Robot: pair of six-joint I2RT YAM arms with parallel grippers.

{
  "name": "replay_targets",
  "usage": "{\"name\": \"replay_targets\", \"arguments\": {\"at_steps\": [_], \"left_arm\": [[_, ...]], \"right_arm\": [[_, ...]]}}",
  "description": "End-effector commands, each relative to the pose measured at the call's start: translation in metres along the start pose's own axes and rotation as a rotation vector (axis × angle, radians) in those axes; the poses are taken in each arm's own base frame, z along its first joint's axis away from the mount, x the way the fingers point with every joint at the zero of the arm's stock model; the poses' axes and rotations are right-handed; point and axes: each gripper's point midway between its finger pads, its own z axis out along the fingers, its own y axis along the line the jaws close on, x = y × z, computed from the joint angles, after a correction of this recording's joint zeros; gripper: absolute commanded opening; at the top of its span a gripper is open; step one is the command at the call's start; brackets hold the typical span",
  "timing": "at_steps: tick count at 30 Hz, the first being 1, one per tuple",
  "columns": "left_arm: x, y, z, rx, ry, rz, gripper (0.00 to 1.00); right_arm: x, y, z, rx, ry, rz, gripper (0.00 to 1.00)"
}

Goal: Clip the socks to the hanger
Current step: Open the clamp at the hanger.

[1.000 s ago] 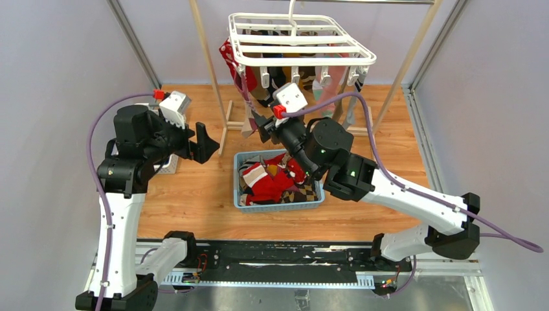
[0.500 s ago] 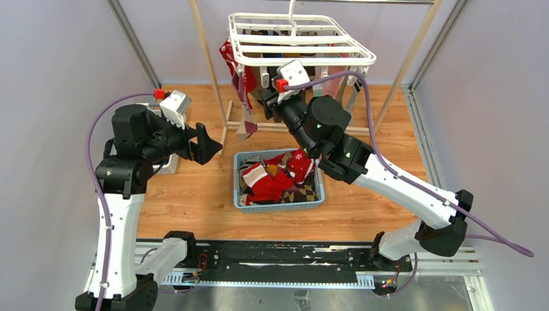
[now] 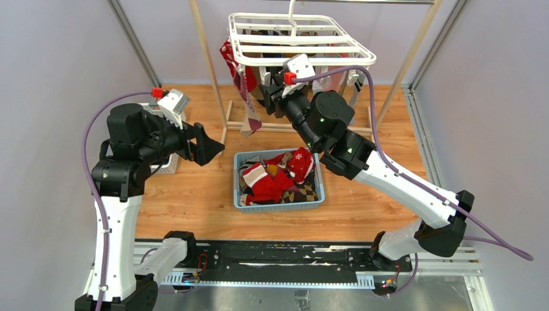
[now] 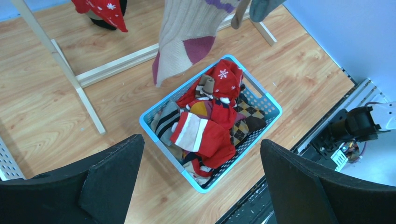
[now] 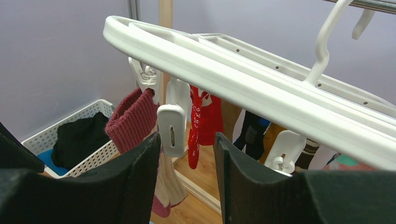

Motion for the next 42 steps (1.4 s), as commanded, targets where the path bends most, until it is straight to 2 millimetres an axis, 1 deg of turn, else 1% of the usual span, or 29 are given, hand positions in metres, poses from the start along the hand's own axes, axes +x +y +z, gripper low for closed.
{"name": "replay_targets", "arguments": {"at_steps": [1,4,5,6,9,10,13,16,19,24,26,29,32,34,39,42], "left_arm": [[-0.011,-0.015,-0.012,0.034,-0.038,0.003,1.0],[-0.013,-0.017,-0.013,0.038,-0.045,0.006,1.0],[-0.014,-0.018,-0.014,0.041,-0.047,0.006,1.0],[-0.015,-0.02,-0.015,0.045,-0.05,0.006,1.0],[-0.018,-0.025,-0.018,0.062,-0.061,0.003,1.0],[-0.02,-0.028,-0.019,0.072,-0.065,0.0,1.0],[-0.03,-0.034,-0.021,0.094,-0.079,-0.011,1.0],[-0.045,-0.039,-0.023,0.111,-0.109,-0.03,1.0],[-0.067,-0.044,-0.024,0.133,-0.169,-0.059,1.0],[-0.108,-0.06,-0.027,0.22,-0.282,-0.141,1.0],[-0.125,-0.064,-0.027,0.257,-0.321,-0.159,0.98],[-0.142,-0.068,-0.021,0.315,-0.348,-0.19,0.95],[-0.152,-0.074,-0.012,0.359,-0.359,-0.207,0.92],[-0.153,-0.081,-0.005,0.379,-0.348,-0.2,0.91],[-0.157,-0.083,0.009,0.39,-0.334,-0.195,0.92],[-0.163,-0.09,0.015,0.416,-0.327,-0.168,0.92]], "right_arm": [[-0.007,-0.004,0.004,0.014,-0.039,0.04,0.46],[-0.005,-0.003,0.005,0.014,-0.043,0.048,0.45],[-0.005,-0.003,0.005,0.013,-0.044,0.049,0.42],[-0.005,-0.002,0.005,0.012,-0.045,0.049,0.38],[-0.004,-0.002,0.004,0.011,-0.045,0.052,0.18],[-0.003,-0.002,0.003,0.01,-0.045,0.053,0.14],[0.0,-0.002,0.001,0.011,-0.043,0.06,0.08],[0.003,-0.002,-0.002,0.01,-0.043,0.072,0.03],[0.006,0.001,-0.003,-0.006,-0.041,0.088,0.01],[0.005,0.007,-0.004,-0.034,-0.045,0.122,0.01],[0.004,0.011,-0.003,-0.048,-0.047,0.134,0.0],[0.005,0.016,-0.001,-0.068,-0.046,0.153,0.0],[0.006,0.02,0.0,-0.082,-0.043,0.167,0.0],[0.008,0.024,0.0,-0.092,-0.039,0.175,0.0],[0.009,0.031,0.0,-0.119,-0.035,0.207,0.0],[0.01,0.034,0.0,-0.131,-0.031,0.22,0.0]]}}
